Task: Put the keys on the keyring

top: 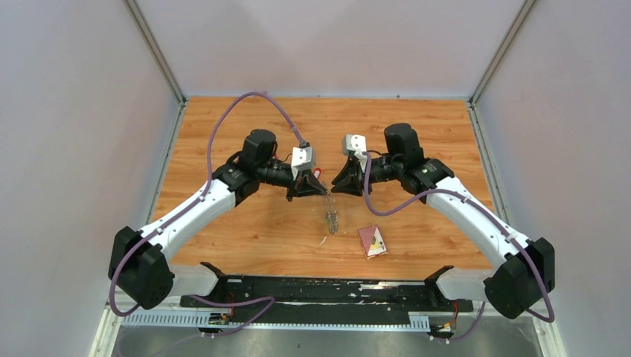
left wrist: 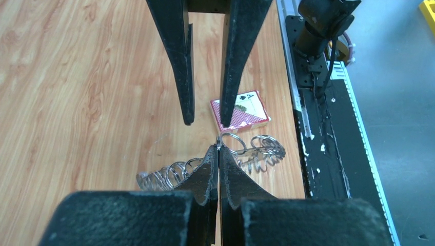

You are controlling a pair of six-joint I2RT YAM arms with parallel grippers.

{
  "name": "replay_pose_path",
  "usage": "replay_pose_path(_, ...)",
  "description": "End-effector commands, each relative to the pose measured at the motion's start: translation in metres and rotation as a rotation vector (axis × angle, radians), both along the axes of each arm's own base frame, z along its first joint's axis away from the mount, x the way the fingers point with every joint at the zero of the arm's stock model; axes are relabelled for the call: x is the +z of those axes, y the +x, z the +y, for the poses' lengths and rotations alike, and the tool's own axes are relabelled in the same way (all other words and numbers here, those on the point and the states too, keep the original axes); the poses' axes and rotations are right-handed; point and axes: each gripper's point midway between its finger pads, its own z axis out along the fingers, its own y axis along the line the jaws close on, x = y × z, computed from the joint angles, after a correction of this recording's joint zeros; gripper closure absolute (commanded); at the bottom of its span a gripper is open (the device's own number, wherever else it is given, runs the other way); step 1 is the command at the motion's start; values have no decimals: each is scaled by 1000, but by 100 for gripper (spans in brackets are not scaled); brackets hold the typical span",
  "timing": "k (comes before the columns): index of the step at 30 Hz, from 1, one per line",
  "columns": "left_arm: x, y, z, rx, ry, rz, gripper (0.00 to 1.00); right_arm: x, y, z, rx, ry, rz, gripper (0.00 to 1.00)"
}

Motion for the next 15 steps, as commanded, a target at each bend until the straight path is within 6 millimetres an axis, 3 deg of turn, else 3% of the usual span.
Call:
replay_pose_path(1,17,-8,0,-61,-47,-94,100,15,-4,2,31,36,-43,78)
replay_pose_path(5,20,-9,-2,-69,-63,-89,100,9,-6,5,54,36,-5,82)
replay_pose_path(15,23,-8,-3,-50,-79,-80,100,1,-14,6,93,41,21,75)
